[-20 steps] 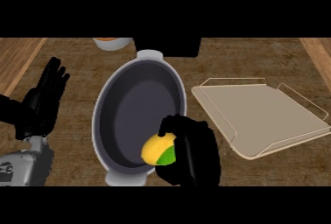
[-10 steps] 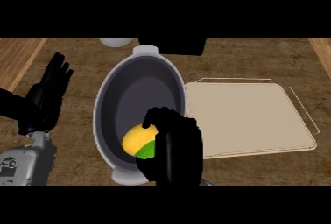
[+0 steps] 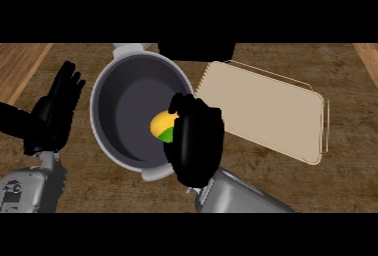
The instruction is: Pick the lemon from the tray and place it in the pot
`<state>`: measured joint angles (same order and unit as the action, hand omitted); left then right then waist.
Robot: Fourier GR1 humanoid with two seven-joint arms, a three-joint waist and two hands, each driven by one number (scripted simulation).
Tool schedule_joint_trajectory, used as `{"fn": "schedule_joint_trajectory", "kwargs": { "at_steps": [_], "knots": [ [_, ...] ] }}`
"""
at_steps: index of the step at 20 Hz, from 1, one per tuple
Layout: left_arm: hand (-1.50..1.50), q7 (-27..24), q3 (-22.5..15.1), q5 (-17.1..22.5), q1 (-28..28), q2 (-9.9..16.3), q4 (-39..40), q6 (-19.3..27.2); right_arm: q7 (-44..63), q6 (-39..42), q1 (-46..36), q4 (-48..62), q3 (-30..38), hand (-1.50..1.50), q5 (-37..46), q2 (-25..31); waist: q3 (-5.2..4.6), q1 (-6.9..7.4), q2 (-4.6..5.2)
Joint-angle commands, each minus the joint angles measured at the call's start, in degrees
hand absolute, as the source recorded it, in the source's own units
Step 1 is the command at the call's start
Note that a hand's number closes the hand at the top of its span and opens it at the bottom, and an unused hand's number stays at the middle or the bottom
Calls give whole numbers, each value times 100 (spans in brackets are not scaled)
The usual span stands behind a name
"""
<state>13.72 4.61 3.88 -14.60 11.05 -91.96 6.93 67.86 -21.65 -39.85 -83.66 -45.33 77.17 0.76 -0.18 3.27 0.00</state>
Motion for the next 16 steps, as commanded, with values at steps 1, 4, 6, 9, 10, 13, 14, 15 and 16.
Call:
{"fn": "schedule_joint_trajectory", "kwargs": {
  "at_steps": [1, 4, 6, 9, 10, 13, 14, 15, 16],
  "knots": [
    [0, 2, -58, -47, -12, -59, 34, 32, 1418, 487, -513, 764, -42, 150, 228, -72, 1, 0, 9],
    [0, -59, 25, -20, 7, 45, 45, -44, 1469, 119, -662, 1313, 48, 150, 69, -72, 9, 23, 45],
    [0, -24, -64, -12, 96, -82, -33, -9, 1264, -19, -682, 1660, 65, 150, -194, -71, 13, 5, 49],
    [0, -46, 0, -42, 48, -16, -56, 10, 980, -434, -711, 2332, 192, 150, -479, -71, 16, 82, 90],
    [0, 24, 110, 25, -245, 24, 151, 19, 999, -584, -613, 2069, 216, 150, -685, -72, 18, -2, 88],
    [0, 144, 110, 126, -136, 98, -32, -111, 804, -822, -359, 2107, 544, -150, -1238, -72, 23, 38, 82],
    [0, 34, 106, 130, -99, 68, -52, -117, 605, -1209, -271, 2189, 753, -150, -1346, -72, 26, 49, 102],
    [0, 52, -50, -63, -92, -39, -92, 33, 331, -1383, -208, 2302, 720, -150, -1633, -72, 30, 72, 109],
    [0, 115, -138, -90, -209, -151, -138, 115, 142, -1429, -374, 2354, 745, -150, -1958, -72, 30, 113, 114]
  ]
}}
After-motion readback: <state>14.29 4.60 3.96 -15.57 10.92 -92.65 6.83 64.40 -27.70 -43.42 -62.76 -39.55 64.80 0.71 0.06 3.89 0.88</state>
